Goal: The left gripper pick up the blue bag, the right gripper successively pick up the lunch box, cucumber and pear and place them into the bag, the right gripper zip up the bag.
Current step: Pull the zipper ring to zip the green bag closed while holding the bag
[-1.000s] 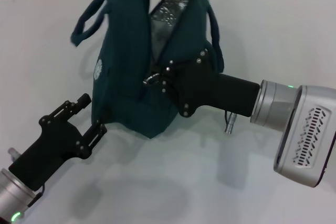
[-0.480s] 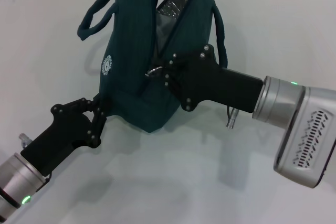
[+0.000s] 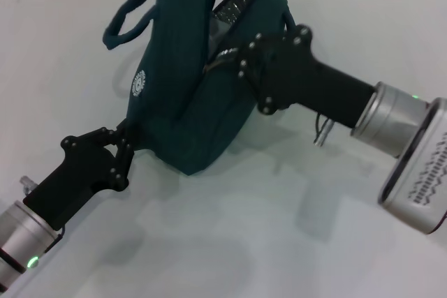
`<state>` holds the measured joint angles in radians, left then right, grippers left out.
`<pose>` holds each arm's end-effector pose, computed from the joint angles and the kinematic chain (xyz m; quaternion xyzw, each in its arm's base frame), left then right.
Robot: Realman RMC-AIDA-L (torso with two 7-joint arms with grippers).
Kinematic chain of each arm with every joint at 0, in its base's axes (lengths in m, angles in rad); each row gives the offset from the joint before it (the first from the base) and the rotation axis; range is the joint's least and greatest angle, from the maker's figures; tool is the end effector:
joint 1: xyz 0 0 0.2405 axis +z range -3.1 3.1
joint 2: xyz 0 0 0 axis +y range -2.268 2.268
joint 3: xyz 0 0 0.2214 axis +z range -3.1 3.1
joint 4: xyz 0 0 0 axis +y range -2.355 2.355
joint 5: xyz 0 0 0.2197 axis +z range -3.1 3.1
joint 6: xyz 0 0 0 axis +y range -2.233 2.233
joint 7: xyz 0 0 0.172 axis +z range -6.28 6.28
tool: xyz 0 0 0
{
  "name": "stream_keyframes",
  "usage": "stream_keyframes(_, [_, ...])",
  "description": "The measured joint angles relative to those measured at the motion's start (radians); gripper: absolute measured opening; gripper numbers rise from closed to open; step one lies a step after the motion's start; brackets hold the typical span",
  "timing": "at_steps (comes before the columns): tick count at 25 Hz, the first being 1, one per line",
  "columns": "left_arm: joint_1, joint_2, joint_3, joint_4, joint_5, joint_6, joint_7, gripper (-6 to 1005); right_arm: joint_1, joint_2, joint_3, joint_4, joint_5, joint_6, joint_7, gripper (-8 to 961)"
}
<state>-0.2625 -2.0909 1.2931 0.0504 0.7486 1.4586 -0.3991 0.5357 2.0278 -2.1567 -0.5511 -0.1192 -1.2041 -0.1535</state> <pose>-0.3021 0.2507 -0.0495 -0.8218 -0.1959 -0.3333 0.4186 0.1109 0.3279 -0.0809 -0.8219 -0.2623 0.3470 0.3678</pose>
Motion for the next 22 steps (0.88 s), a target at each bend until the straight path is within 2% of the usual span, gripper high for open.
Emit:
stream_keyframes(11, [-0.014,0.005,0.012,0.006,0.02,-0.066,-0.024,63,-0.001,0.0,0.0,0.035,0.166,-0.061,-0.051,36])
stream_keyframes(22, [-0.035,-0.005,0.013,0.0,0.045,-0.037,-0.074,72,0.002,0.0,-0.002,0.045,0.178,-0.079,-0.055,35])
